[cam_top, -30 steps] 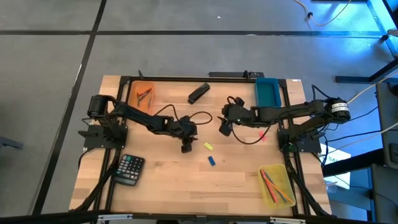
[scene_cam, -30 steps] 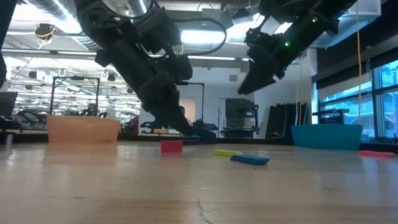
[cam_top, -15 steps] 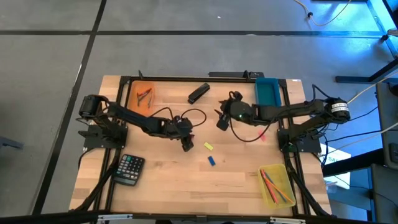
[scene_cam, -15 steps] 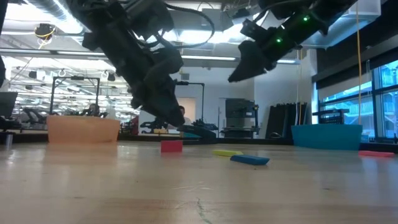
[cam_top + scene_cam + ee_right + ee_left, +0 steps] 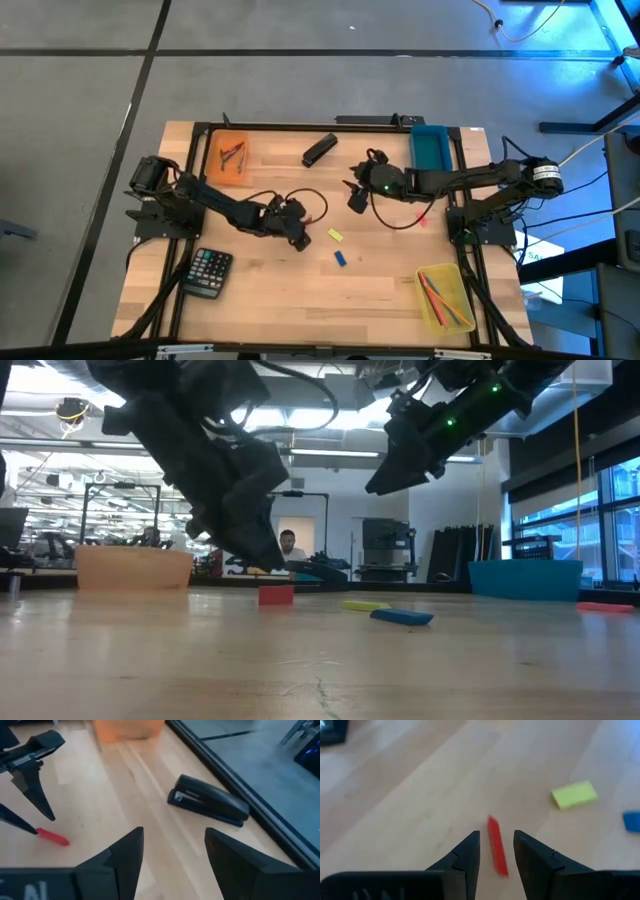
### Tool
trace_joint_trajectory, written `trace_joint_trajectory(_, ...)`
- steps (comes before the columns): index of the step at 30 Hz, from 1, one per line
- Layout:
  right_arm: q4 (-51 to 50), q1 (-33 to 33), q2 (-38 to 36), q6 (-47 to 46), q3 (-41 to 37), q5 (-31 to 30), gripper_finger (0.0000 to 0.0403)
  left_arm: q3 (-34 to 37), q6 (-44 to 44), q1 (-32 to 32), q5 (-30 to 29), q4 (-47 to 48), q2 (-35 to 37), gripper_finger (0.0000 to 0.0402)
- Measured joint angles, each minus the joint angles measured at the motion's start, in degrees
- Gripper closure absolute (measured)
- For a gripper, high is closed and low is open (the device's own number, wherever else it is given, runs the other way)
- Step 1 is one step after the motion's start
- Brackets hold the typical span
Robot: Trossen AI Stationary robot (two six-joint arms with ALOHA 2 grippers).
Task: Sort crayons/erasers/pens/pencils in bins
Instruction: Put the red eraser into the blue bin
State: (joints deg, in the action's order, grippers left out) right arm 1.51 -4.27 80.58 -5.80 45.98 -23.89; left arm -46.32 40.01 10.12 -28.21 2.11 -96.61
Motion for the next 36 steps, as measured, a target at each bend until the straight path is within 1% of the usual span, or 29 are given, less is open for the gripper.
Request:
trace_joint_trajectory(10, -0.73, 2.18, 0.0, -1.53, -0.02, -0.01, 0.0189, -0.02, 6.15, 4.01, -1.68, 0.44, -0.3, 0.0291)
trace_joint_trajectory(12, -0.73, 2.16, 0.0, -1.53, -0.02, -0.39, 0.0189, -0.01, 6.39, 4.35, -2.36, 0.82, -0.49, 0.0291)
trace_joint_trajectory(16, -0.71, 2.03, 0.0, -1.21, -0.02, -3.47, 0.0189, -0.02, 6.33, 4.09, -3.48, 2.26, -0.49, 0.0291)
trace_joint_trajectory(19, -0.71, 1.92, 0.0, 0.19, -0.02, -4.1, 0.0189, -0.02, 4.46, 3.07, -5.07, 2.34, -0.47, 0.0291)
trace_joint_trajectory(21, -0.73, 1.88, 0.0, 0.88, -0.04, -4.08, 0.0189, -0.02, 2.83, 2.11, -3.53, 1.97, -0.47, 0.0291)
trace_joint_trajectory(23, -0.35, 1.72, 0.0, 1.55, -0.49, -4.11, 0.0189, -0.02, 1.15, 0.9, 0.06, 1.4, -0.47, 0.0291)
trace_joint_trajectory(25, -0.22, 1.28, 0.01, 1.8, -1.09, -4.08, 0.0189, -0.02, 0.32, -0.16, 2.44, 1.49, -0.47, 0.0291)
trace_joint_trajectory(28, 0.03, 0.19, 0.02, 1.43, -2.1, -4.1, 0.0189, -0.02, -0.29, -1.27, 2.89, 1.29, -1.17, 0.0291)
trace_joint_trajectory(30, -0.52, -0.28, 0.02, -0.12, -2.62, -4.08, 0.0189, -0.02, -1.85, -2.1, 5.24, 0.98, -1.85, 0.0291)
trace_joint_trajectory(33, -0.75, -0.57, 0.02, -1.76, -3.47, -4.06, 0.0189, -0.02, -3.59, -3.38, 10.75, 0.26, -3.71, 0.0291)
trace_joint_trajectory(36, -0.8, -0.57, 0.07, -3.03, -4.27, -4.03, 0.0189, -0.18, -5.02, -4.26, 12.11, -1.39, -5.5, 0.0291)
